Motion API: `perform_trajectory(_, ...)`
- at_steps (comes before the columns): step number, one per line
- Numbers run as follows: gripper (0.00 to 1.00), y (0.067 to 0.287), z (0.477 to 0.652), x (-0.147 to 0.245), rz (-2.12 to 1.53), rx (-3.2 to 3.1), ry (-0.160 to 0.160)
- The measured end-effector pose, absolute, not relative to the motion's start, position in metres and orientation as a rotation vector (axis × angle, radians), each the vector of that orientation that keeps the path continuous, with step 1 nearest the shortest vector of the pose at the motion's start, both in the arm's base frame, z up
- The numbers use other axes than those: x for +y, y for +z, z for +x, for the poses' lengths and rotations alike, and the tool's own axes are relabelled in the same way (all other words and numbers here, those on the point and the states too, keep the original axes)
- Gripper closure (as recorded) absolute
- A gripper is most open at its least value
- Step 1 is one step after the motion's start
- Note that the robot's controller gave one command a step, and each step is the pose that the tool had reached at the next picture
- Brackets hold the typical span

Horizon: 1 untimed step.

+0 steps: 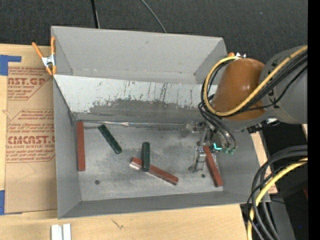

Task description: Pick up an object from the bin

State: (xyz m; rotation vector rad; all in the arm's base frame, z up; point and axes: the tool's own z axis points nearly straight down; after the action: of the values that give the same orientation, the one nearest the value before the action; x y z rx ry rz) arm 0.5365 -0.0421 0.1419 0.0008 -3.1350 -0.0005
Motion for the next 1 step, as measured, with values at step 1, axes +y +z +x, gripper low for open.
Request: perform_trajectory(1, 0.00, 0.1458, 0.5385, -0.0421, 0.002, -3.142, 0.000)
